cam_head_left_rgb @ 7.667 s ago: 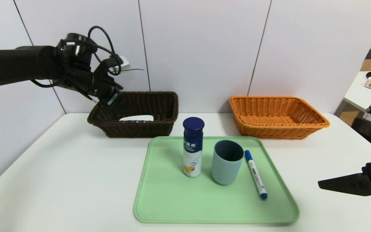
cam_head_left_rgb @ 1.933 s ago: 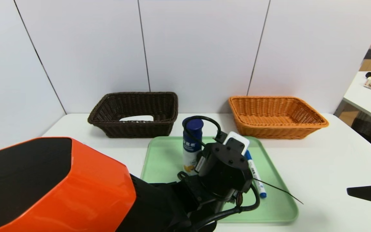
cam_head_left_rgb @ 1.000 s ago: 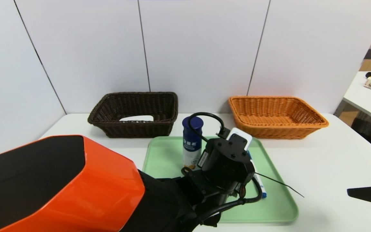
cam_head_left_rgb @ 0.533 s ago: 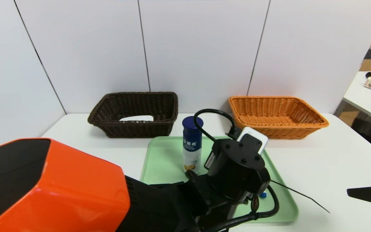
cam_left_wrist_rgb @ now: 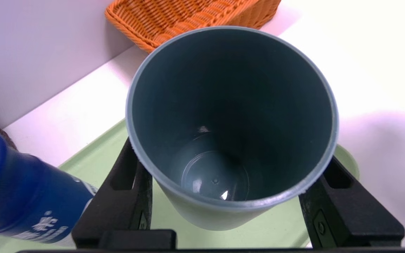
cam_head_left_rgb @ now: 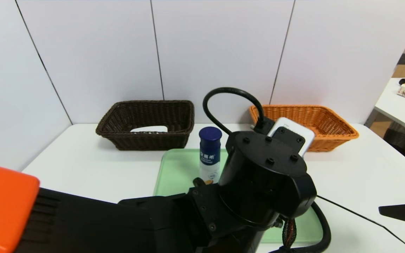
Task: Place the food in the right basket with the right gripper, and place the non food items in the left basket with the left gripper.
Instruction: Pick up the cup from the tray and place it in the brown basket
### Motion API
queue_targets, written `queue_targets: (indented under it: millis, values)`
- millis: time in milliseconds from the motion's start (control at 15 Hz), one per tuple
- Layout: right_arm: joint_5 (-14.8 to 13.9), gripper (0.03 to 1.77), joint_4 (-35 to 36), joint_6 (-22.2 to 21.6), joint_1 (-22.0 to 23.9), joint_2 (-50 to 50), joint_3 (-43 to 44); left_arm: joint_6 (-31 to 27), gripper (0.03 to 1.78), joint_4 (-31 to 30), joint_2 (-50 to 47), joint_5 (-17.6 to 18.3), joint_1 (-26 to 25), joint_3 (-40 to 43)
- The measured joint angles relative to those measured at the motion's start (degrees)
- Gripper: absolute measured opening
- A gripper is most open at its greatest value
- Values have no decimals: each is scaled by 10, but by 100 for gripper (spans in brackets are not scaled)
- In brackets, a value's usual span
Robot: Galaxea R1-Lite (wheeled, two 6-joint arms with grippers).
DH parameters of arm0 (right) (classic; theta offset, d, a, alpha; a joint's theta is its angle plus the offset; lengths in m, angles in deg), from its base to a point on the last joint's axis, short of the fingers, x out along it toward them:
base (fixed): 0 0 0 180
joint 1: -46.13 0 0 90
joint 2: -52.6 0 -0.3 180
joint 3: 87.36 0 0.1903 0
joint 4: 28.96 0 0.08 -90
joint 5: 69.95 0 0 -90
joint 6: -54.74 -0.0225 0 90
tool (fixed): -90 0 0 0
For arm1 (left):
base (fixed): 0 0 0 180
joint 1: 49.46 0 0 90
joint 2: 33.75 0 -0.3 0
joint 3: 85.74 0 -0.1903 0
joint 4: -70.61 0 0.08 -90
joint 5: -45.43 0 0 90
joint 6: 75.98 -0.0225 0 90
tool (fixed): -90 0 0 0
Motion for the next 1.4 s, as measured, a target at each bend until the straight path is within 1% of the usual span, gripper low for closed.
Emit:
queue_targets:
  millis: [267,400,533,667,800,1000,1200,1400]
  values:
    - [2,170,0,0,-1,1,0,0,112,39,-48,1,1,-18]
    - [2,170,0,0,-1,0,-1,1,112,69,-71,1,-3,-36]
    - [2,170,0,0,-1,-2,-4,0,112,100,-88,1,-16,-59]
    - [2,170,0,1,-1,-5,-4,0,112,129,-100,1,-47,-90]
    - [2,170,0,3,-1,-7,-4,-1,112,157,-103,1,-95,-122]
    - [2,170,0,6,-1,-11,-3,-2,112,200,-98,10,-189,-166]
    - [1,170,0,7,-1,-17,-3,-2,112,225,-88,54,-286,-190]
    - [1,170,0,7,-1,-20,-5,-13,112,228,-50,75,-368,-198]
